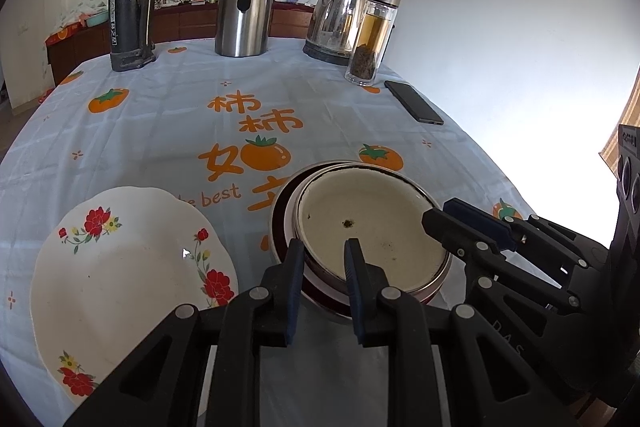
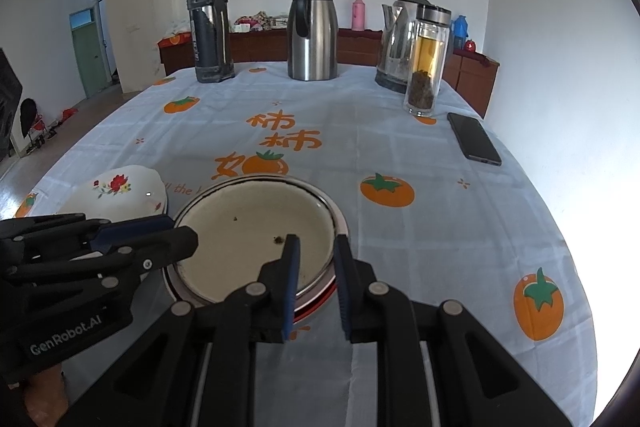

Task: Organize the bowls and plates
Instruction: 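Hold the enamel bowl seated in the basin, then open the left tool, then grip the rims of the nested bowl stack with the left tool and lift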

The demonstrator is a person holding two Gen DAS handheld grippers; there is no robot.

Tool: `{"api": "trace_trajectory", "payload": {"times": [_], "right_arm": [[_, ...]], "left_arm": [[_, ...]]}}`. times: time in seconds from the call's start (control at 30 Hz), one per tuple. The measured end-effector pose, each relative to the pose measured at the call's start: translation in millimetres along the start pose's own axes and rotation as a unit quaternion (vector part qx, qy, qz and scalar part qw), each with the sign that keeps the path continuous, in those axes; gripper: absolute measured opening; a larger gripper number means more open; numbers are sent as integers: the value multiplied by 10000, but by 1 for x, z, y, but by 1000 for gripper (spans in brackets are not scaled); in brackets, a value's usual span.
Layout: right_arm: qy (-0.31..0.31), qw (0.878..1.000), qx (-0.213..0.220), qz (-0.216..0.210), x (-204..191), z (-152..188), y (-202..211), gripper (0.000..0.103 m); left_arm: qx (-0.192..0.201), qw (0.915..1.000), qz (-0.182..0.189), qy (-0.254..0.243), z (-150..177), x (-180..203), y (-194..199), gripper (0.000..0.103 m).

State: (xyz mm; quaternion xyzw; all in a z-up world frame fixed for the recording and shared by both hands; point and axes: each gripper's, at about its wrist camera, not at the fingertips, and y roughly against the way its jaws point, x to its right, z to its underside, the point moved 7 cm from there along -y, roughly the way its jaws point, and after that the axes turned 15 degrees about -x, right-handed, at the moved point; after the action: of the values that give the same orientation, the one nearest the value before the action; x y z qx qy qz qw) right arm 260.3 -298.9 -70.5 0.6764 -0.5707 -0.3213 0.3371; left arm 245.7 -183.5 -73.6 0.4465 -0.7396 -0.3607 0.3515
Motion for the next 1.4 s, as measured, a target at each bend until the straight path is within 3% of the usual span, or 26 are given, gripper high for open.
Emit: {"api": "trace_trajectory", "payload": {"times": [0.27,0.4,0.57,0.7,0.97,1.07,1.4], "right_arm": [[-41,9999,89,-29,-1,1,4,19],[-50,9999,131,-22,0,1,6,31],[-80,9998,205,-10,2,0,10,38],[-90,9997,236,30,4,1,12,45],[-158,9995,263,70,10,2,15,46],[-237,9994,227,68,15,4,14,46],[-433,9989,19,-168,22,5,-1,46]], "left_arm": [[16,10000,-55,-8,1,0,-1,24],[32,10000,-63,6,0,-1,-2,24],[21,10000,-55,3,0,-1,-2,25],[14,10000,-20,-39,1,1,-3,34],[1,10000,0,17,2,0,-1,37],[-12,9999,82,63,3,0,0,48],[-26,9999,143,89,1,-1,-3,50]]}}
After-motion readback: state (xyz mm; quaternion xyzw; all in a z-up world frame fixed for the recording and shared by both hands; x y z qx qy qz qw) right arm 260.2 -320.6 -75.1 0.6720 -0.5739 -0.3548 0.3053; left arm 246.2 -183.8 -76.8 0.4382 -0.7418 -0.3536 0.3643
